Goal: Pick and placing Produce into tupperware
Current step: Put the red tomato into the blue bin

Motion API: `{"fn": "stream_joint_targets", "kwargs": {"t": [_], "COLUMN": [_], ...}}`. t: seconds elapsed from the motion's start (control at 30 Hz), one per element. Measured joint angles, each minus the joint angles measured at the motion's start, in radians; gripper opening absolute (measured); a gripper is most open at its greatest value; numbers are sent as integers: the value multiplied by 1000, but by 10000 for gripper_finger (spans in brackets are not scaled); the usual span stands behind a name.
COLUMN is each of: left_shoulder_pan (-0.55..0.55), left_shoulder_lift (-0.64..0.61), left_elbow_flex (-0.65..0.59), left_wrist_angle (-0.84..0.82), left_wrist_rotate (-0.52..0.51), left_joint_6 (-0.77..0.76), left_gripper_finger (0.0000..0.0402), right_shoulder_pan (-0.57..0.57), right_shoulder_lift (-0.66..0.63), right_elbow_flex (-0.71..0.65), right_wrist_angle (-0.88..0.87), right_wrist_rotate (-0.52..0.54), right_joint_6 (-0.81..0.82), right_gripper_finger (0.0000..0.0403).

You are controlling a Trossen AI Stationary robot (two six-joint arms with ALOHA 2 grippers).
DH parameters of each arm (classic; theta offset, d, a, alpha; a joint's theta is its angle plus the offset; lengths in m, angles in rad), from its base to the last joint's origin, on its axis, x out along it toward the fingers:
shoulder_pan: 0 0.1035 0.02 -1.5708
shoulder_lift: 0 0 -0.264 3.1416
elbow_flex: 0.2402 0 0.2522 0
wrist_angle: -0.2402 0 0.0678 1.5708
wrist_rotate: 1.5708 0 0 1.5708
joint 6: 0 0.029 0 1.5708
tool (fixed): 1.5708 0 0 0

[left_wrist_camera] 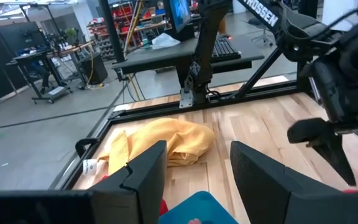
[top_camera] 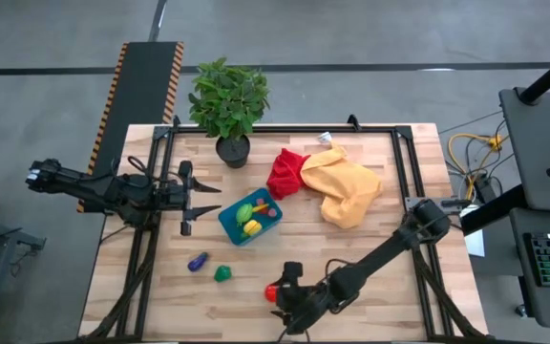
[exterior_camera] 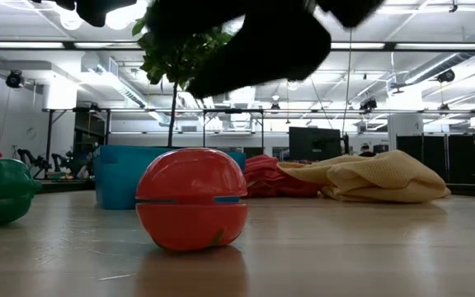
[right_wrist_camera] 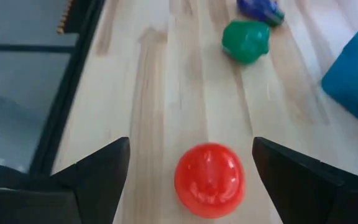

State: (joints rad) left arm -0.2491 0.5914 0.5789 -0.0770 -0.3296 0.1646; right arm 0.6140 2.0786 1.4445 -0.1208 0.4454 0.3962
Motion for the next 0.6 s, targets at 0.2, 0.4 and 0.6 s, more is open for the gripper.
{"fn": "stream_joint_targets", "kwargs": {"t": [0.2, 0.4, 0.6], "left_shoulder_pan": [0, 0, 0], "left_shoulder_lift": [9, 15, 21], "left_elbow_flex": [2, 2, 3], "left_wrist_angle": [3, 10, 14], "left_wrist_rotate": [0, 0, 0], "left_joint_6": [0, 0, 0], "left_gripper_finger": [164, 164, 164], "right_shoulder_pan": [-9, -26, -62], "right_shoulder_lift": [40, 57, 84], "right_elbow_flex": [33, 22, 19], "right_wrist_angle": [-73, -93, -100], "right_wrist_rotate": [-2, -3, -93], "right_joint_6": [7, 21, 24], "right_gripper_finger": [329, 329, 329]}}
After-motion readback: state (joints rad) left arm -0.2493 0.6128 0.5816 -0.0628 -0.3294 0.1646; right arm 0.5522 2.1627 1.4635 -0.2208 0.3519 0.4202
